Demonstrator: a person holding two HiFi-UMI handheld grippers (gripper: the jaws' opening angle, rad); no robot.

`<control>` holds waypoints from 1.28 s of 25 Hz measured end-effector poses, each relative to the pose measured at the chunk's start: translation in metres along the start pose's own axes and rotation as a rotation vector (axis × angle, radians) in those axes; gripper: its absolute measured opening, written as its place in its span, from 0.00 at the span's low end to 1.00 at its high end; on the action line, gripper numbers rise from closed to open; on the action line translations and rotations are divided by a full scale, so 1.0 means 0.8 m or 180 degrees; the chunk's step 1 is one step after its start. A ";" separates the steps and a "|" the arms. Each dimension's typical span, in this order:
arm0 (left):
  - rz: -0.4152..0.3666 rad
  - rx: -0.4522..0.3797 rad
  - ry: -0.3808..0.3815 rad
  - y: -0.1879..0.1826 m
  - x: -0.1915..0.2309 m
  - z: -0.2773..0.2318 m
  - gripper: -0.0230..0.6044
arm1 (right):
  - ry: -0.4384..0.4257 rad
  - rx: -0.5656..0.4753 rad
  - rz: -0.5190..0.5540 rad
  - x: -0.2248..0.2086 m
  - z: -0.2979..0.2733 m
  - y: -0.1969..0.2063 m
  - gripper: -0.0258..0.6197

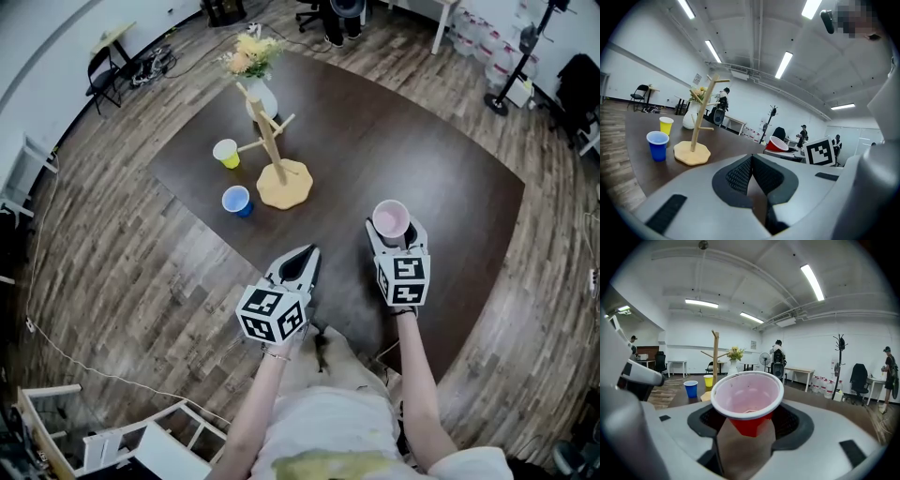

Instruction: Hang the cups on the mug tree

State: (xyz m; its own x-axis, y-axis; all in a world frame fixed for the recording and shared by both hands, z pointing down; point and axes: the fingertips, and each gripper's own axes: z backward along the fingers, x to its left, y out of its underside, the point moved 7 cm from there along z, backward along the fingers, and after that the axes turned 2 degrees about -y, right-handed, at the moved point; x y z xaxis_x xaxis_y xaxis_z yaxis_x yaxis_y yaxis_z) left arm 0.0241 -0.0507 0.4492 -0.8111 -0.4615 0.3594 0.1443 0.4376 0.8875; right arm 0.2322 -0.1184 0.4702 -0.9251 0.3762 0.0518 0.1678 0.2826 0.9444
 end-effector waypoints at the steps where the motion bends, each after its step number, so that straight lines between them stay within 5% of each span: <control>1: 0.0001 -0.0017 -0.0013 -0.003 0.003 0.003 0.07 | -0.0015 -0.0004 0.0026 0.002 -0.004 -0.004 0.51; 32: -0.0227 -0.0159 0.0312 -0.097 0.100 -0.002 0.07 | -0.0039 0.0134 0.1471 0.045 -0.166 -0.146 0.50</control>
State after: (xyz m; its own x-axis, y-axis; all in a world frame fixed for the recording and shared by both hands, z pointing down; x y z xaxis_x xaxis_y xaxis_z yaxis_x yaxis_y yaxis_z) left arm -0.0515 -0.1226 0.4098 -0.7614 -0.5643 0.3190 0.1182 0.3631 0.9242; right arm 0.1343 -0.2551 0.4047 -0.7459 0.4815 0.4602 0.5756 0.1183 0.8091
